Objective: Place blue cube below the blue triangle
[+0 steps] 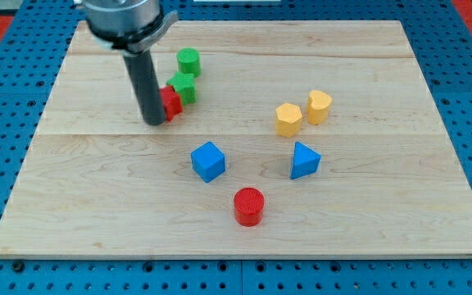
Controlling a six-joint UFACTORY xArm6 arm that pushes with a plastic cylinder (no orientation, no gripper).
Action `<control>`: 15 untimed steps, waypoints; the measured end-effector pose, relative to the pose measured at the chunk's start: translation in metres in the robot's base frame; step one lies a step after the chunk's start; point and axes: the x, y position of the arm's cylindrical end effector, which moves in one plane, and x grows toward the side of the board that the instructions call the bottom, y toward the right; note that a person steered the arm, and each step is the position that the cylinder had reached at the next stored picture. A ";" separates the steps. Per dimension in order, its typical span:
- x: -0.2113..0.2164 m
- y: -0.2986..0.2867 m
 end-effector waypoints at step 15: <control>0.124 0.176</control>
